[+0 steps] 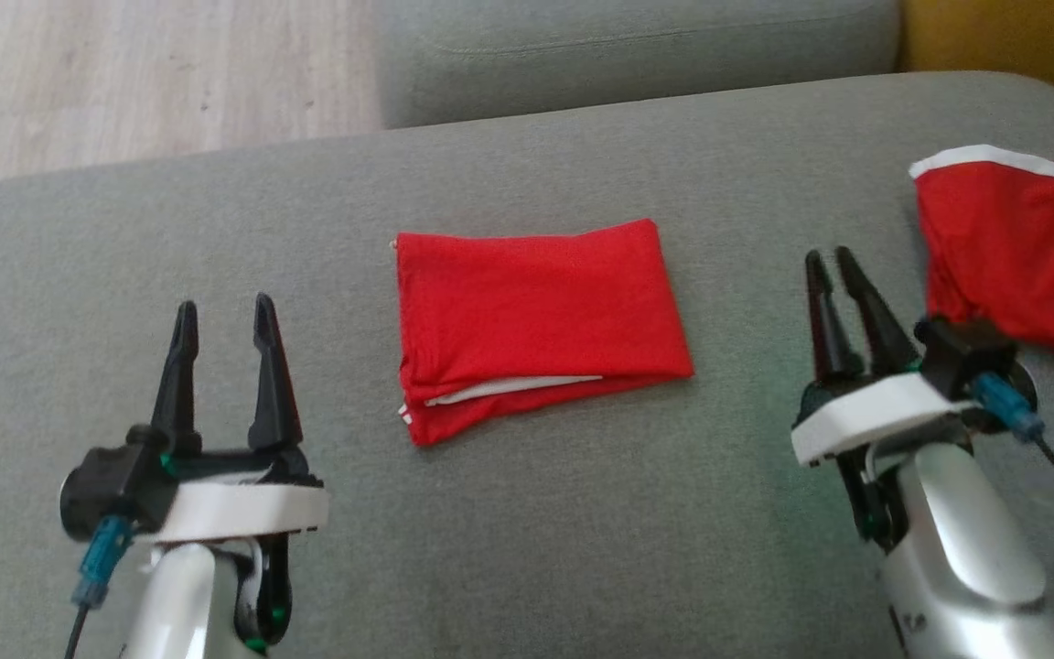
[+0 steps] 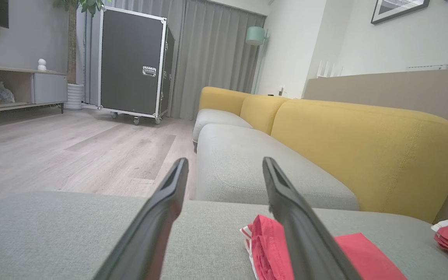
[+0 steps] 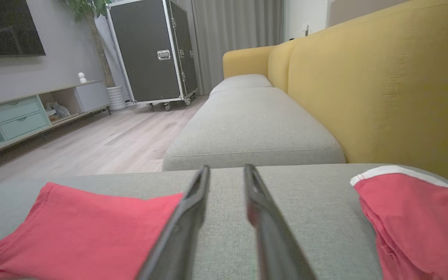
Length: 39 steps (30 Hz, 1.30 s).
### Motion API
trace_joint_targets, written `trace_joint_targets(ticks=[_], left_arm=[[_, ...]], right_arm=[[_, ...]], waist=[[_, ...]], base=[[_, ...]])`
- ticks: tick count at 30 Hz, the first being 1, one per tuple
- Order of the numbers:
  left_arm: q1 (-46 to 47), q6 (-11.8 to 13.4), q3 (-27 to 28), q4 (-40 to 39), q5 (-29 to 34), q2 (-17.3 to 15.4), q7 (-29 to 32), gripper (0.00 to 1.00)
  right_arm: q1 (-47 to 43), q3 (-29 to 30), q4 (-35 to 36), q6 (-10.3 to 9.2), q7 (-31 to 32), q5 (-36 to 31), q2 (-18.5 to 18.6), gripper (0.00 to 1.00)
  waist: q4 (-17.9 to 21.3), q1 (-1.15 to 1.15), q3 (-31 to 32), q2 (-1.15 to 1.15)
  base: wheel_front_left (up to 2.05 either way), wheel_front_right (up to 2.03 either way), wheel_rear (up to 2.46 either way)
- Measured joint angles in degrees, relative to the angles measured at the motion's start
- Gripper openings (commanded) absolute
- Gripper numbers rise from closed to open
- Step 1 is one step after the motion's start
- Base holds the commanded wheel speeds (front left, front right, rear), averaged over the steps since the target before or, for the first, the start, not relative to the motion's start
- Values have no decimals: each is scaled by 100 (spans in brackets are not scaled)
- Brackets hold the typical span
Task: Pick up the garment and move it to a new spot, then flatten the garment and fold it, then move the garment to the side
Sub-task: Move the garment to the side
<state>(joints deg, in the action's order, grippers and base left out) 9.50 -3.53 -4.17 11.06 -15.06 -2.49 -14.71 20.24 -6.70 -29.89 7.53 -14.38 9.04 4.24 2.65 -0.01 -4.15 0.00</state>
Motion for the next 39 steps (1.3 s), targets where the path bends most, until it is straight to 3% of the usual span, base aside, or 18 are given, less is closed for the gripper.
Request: trace_joint_targets(ticks=[8,24,33,39], left_arm=[[-249,0,41,119,-38,-1,0,100],[-216,-9,8,101,-34,0,1,100],[-143,-54,-151,94,-34,-1,0,100],[52,-58,-319,90,-24,0,0,100]], right_arm=[[-636,87,442,0,0,-47,-79,100],[-544,175,613,0,0,-109,-87,100],[-371,297,62,0,34,-180,-91,100],[444,231,-845,1,512,83,-92,100]], waist=[[112,0,59,0],[-103,1,-77,0],[-403,0,-153,0],[-623,1,-397,0]], base=[[0,0,0],[0,0,0],[0,0,0],[0,0,0]])
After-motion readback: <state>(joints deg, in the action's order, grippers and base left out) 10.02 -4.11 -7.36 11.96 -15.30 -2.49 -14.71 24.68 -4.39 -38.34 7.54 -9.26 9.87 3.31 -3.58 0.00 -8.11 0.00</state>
